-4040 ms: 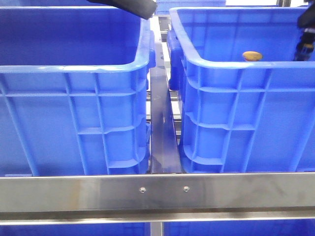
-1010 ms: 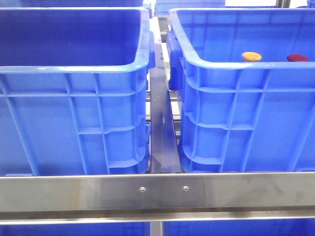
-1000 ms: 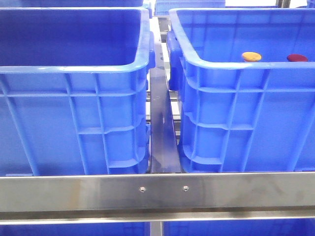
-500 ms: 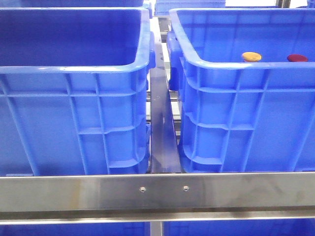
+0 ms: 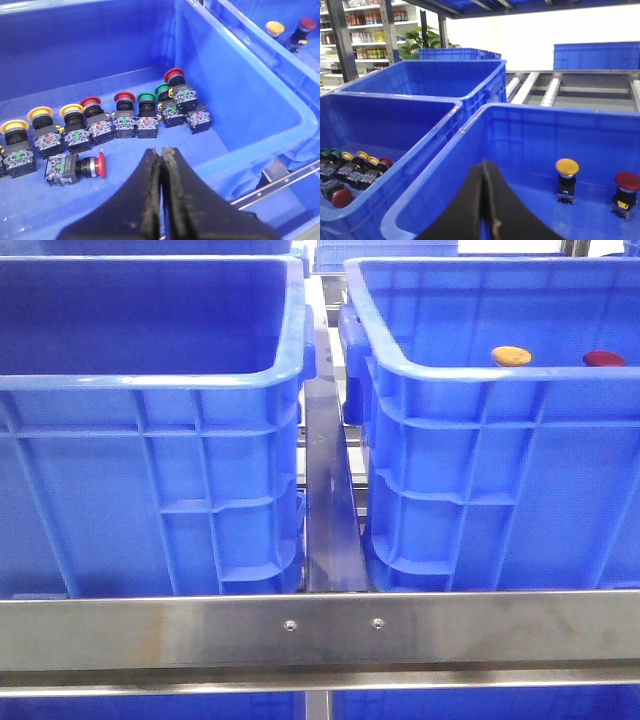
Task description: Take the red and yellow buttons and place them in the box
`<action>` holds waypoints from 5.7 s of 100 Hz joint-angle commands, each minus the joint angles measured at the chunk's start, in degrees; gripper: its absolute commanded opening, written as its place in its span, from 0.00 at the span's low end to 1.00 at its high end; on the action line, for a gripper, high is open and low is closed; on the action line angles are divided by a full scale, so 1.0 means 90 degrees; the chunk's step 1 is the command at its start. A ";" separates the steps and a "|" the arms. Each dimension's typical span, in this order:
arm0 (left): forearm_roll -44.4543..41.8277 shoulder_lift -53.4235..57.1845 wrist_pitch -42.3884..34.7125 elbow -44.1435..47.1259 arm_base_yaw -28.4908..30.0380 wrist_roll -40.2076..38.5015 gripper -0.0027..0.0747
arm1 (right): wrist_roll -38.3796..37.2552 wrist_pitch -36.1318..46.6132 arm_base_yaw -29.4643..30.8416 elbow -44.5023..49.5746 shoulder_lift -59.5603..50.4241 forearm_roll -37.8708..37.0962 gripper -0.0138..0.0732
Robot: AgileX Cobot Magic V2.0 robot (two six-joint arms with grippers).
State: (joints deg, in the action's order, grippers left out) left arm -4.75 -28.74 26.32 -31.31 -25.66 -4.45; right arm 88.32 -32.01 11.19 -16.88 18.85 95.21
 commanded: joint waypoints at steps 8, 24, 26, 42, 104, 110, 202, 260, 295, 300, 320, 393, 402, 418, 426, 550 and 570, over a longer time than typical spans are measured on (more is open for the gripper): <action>-0.0019 0.0473 -0.0430 0.0033 -0.0037 -0.0071 0.01 | 0.0031 -0.0123 0.0002 -0.0141 -0.0115 0.0262 0.08; -0.0019 0.0570 -0.0288 0.0037 -0.0037 -0.0071 0.01 | 0.0031 -0.0129 0.0002 -0.0141 -0.0115 0.0262 0.08; -0.0019 0.0570 -0.0288 0.0037 -0.0037 -0.0071 0.01 | 0.0031 -0.0129 0.0002 -0.0141 -0.0115 0.0262 0.08; -0.0019 0.0570 -0.0288 0.0037 -0.0037 -0.0071 0.01 | 0.0031 -0.0136 0.0002 -0.0141 -0.0115 0.0262 0.08; -0.0019 0.0570 -0.0288 0.0062 -0.0037 -0.0071 0.01 | 0.0031 -0.0144 0.0002 -0.0141 -0.0115 0.0262 0.08; -0.0019 0.0570 -0.0305 0.0150 -0.0037 -0.0071 0.01 | 0.0031 -0.0144 0.0002 -0.0141 -0.0115 0.0262 0.08; 0.0462 0.3420 -0.2707 0.3456 0.3277 -0.0031 0.01 | 0.0031 -0.0145 0.0002 -0.0141 -0.0115 0.0262 0.08; 0.0460 0.3422 -0.3071 0.3824 0.2851 0.0908 0.01 | 0.0031 -0.0167 0.0002 -0.0141 -0.0115 0.0262 0.08; 0.0460 0.3422 -0.3071 0.3824 0.2851 0.0908 0.01 | 0.0031 -0.0167 0.0002 -0.0141 -0.0115 0.0262 0.08; 0.0460 0.3422 -0.3071 0.3824 0.2851 0.0908 0.01 | 0.0031 -0.0167 0.0002 -0.0141 -0.0115 0.0262 0.08; 0.0460 0.3422 -0.3071 0.3824 0.2851 0.0908 0.01 | 0.0031 -0.0182 -0.0147 -0.0141 -0.0115 0.0262 0.08; 0.0460 0.3422 -0.3071 0.3824 0.2851 0.0908 0.01 | 0.0031 0.0299 -0.2016 -0.0133 -0.0272 0.0268 0.08; 0.0460 0.3422 -0.3071 0.3824 0.2851 0.0908 0.01 | 0.0031 0.0703 -0.2094 -0.0126 -0.0399 0.0274 0.08; 0.0460 0.3422 -0.3071 0.3824 0.2851 0.0908 0.01 | 0.0031 0.1684 -0.2081 -0.0121 -0.0579 0.0292 0.08; 0.0460 0.3422 -0.3071 0.3824 0.2851 0.0908 0.01 | 0.0031 0.1872 -0.2074 -0.0121 -0.0666 0.0239 0.08; 0.0460 0.3422 -0.3071 0.3824 0.2851 0.0908 0.01 | -1.0267 0.4307 -0.1254 0.1962 -0.1978 -1.0578 0.08; 0.0460 0.3422 -0.3071 0.3824 0.2851 0.0908 0.01 | -1.0267 0.3849 -0.1233 0.1967 -0.2310 -1.0627 0.08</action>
State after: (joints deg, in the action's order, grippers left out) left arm -0.68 0.36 3.48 -0.02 0.41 3.81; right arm -4.05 0.00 -0.31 1.61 -0.54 0.47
